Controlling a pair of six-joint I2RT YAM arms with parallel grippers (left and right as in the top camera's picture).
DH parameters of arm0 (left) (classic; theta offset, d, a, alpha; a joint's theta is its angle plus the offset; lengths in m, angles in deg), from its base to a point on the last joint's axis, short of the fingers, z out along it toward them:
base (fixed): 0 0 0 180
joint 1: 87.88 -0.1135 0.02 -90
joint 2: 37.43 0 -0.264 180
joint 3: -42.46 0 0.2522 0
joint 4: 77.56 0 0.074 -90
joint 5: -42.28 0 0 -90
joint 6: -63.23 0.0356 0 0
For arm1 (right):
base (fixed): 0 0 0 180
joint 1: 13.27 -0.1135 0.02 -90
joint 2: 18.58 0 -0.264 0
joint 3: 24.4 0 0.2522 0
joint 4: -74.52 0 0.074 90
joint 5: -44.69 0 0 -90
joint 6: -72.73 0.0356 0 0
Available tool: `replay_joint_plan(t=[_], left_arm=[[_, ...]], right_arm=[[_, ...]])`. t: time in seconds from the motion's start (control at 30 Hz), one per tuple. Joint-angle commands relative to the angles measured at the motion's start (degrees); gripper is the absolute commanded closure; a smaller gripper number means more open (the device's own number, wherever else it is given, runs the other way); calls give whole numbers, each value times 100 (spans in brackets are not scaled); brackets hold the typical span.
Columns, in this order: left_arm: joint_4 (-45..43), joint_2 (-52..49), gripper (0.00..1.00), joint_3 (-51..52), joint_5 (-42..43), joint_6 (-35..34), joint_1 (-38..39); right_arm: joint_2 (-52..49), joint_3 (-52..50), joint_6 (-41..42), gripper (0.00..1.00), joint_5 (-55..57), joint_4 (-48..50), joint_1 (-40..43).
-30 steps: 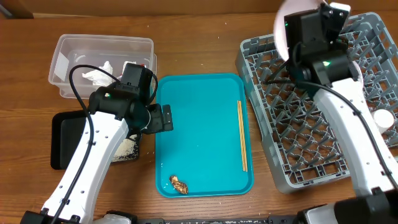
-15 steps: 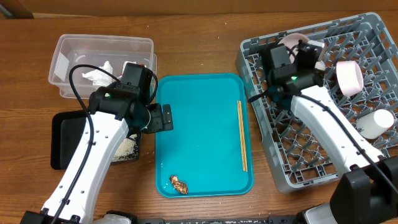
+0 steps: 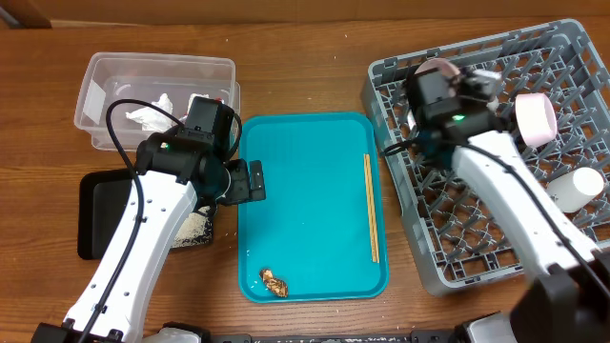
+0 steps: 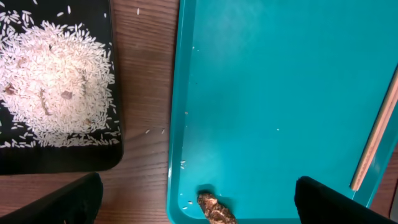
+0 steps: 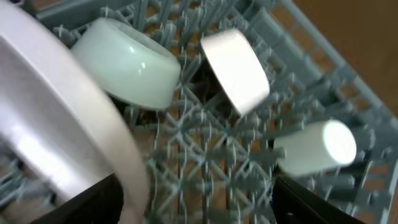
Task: Sort waste into correct bins and load items into the dishwasher
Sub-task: 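Place the large plate upright in the dish rack, then move the left gripper down to the brown food scrap on the tray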
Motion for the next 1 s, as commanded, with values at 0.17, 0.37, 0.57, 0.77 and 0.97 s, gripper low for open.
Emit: replay_joint_plan(t=[0.17, 0.37, 0.57, 0.77, 0.97], left_arm=[[20, 0, 0, 111, 417, -63, 461], [190, 0, 0, 813, 610, -874, 1132], [85, 0, 0, 1720, 1043, -1453, 1753], [-1099, 0, 0, 2909, 1405, -1862, 2203], [-2111, 0, 10, 3724, 1384, -2170, 2234]], right_arm=[[1333, 494, -717, 20, -3633, -780, 1766], [1298, 341, -734, 17, -3869, -1237, 2413], [1292, 177, -737, 14, -3974, -1224, 2424], [1292, 173, -734, 13, -4087, -1235, 2424], [1292, 173, -737, 13, -4122, -1274, 2424]])
